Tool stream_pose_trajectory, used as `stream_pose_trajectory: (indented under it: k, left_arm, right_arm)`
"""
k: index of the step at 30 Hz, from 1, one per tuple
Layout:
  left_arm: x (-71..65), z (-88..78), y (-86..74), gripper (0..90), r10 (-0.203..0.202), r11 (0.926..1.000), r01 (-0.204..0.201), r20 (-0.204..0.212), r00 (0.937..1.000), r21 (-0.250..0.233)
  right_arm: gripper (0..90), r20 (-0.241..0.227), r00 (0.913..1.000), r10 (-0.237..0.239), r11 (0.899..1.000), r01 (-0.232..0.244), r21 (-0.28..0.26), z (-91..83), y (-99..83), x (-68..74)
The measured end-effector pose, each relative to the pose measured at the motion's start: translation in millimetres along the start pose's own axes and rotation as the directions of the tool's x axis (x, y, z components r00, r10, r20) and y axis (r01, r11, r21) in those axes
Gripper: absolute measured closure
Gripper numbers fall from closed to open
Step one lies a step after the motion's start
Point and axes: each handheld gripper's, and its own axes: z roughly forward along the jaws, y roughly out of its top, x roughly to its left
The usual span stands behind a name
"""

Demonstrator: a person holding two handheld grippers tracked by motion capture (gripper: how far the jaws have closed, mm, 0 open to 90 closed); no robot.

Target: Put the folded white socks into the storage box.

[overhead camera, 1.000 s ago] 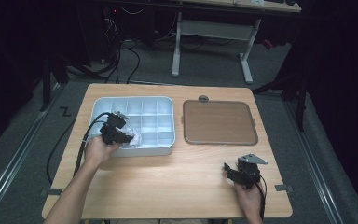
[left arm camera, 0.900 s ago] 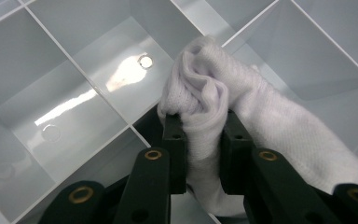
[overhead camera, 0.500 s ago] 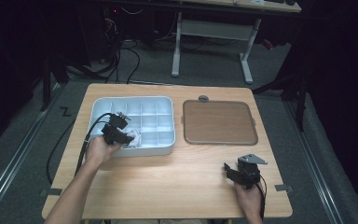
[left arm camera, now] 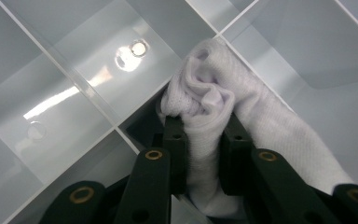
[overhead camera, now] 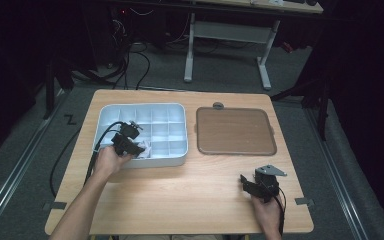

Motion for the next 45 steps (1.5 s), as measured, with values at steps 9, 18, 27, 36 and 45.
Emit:
stream_pose_trajectory:
  k: [9,18,27,36,45]
  left_arm:
    - [-3.2,-10.4,1.5,68.2,0.007,0.9984,-0.007,0.005,1.0,-0.057]
    - [-5.1,-16.7,5.1,54.9,-0.028,0.9958,0.031,0.029,0.9992,-0.087]
    - [-6.0,-24.5,9.7,48.4,-0.055,0.9904,0.061,0.057,0.9969,-0.124]
    - [-4.5,-28.4,14.0,64.3,-0.073,0.9814,0.082,0.058,0.9957,-0.174]
    - [-4.7,-17.6,10.8,80.7,-0.057,0.9862,0.056,-0.002,0.9984,-0.156]
  right_arm:
    - [37.3,0.0,1.0,0.0,1.0,0.0,0.0,0.0,0.0,0.0]
    - [37.3,0.0,1.0,0.001,1.0,-0.001,0.0,0.0,0.0,0.0]
    - [37.2,0.0,1.0,0.003,1.0,-0.003,0.002,-0.2,0.1,-0.1]
    - [37.2,0.0,1.0,0.002,1.0,-0.002,0.001,-0.1,0.0,-0.3]
    - [37.2,-0.001,1.0,0.002,1.0,-0.002,0.002,-0.2,0.0,-0.1]
